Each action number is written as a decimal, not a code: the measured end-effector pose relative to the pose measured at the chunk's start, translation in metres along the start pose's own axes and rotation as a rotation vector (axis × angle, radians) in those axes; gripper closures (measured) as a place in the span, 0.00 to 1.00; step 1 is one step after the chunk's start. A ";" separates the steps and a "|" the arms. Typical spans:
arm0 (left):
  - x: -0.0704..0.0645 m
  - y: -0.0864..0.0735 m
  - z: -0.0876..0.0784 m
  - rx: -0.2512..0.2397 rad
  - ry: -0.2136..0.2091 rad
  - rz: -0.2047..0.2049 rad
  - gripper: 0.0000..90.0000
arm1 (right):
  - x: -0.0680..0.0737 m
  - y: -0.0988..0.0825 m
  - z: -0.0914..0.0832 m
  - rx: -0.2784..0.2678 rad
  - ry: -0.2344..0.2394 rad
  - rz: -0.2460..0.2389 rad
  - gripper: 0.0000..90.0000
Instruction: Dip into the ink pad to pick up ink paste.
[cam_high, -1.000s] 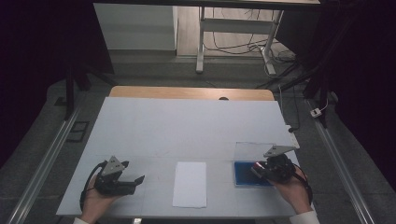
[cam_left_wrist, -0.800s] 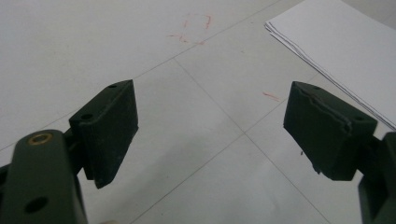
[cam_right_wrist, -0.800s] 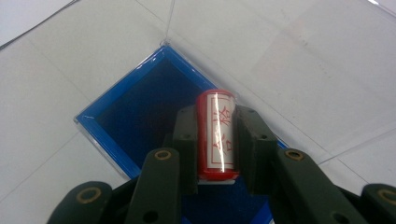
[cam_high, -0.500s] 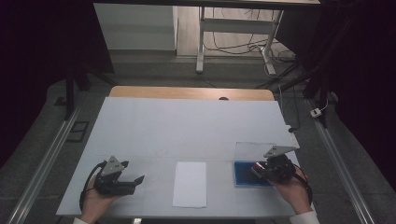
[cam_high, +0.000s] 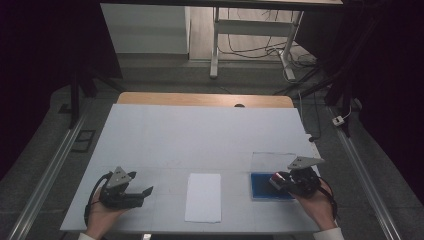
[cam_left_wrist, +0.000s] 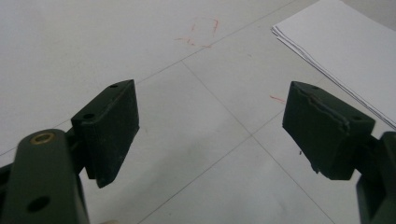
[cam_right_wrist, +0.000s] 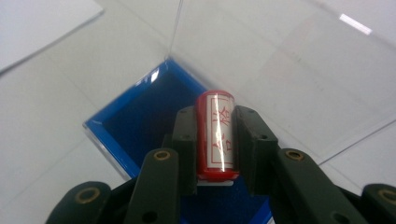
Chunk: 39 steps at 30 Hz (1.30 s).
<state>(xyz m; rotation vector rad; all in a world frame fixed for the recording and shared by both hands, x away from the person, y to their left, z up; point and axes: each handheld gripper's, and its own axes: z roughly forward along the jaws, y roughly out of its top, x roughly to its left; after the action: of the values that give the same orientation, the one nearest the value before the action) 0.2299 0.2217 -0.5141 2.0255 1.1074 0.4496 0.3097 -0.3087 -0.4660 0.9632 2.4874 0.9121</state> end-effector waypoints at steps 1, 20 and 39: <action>0.000 0.000 0.000 0.000 -0.002 0.000 0.21 | 0.000 0.001 -0.003 -0.012 0.000 0.003 0.78; -0.001 0.000 0.002 0.011 -0.013 0.004 0.20 | 0.005 0.010 -0.021 -0.115 0.012 -0.008 0.78; 0.000 -0.001 0.002 0.016 -0.016 0.004 0.20 | 0.017 0.021 -0.029 -0.226 0.079 -0.030 0.78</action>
<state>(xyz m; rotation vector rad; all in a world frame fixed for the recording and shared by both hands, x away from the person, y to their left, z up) 0.2308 0.2209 -0.5160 2.0422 1.1012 0.4269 0.2940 -0.2979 -0.4315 0.8274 2.3899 1.2119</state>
